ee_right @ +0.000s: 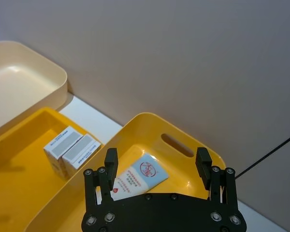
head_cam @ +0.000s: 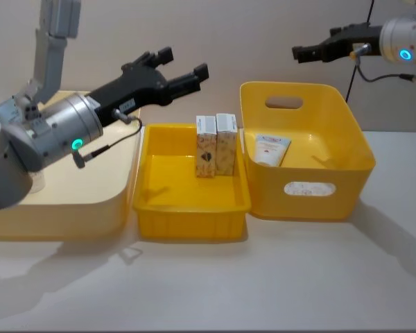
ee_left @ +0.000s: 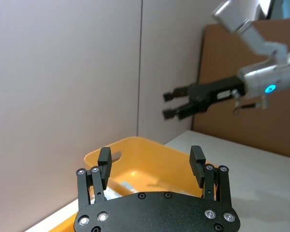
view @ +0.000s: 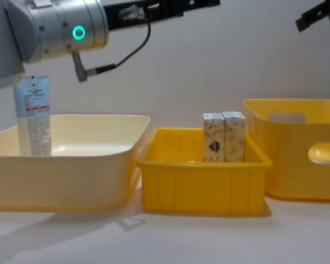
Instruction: Bimanual collaborative sorting of washing and personal care products
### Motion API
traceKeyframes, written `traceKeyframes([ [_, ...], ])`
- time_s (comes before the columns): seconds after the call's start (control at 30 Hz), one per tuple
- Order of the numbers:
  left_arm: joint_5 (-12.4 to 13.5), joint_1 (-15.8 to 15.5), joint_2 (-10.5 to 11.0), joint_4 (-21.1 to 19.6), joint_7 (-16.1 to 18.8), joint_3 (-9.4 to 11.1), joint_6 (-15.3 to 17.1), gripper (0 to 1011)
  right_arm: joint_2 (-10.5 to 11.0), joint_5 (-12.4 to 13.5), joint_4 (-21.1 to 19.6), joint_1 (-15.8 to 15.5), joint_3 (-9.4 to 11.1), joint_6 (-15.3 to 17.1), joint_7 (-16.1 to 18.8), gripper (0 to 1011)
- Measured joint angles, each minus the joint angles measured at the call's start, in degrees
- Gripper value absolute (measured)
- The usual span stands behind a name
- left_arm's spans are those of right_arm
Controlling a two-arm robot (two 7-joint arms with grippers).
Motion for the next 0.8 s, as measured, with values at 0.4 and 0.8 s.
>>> traceKeyframes([
  [0.4,5.8,6.0,1.6,-4.3,7.3,0.0,-1.6,1003,0.9,0.8,-4.0,-2.7,2.9,-3.1,-2.5,1001],
  [0.8,12.7,13.3,3.6,-9.6,16.0,-0.1,-3.4,1003,0.2,1.4,-6.4,-7.8,3.2,-7.1,-4.9,1001],
])
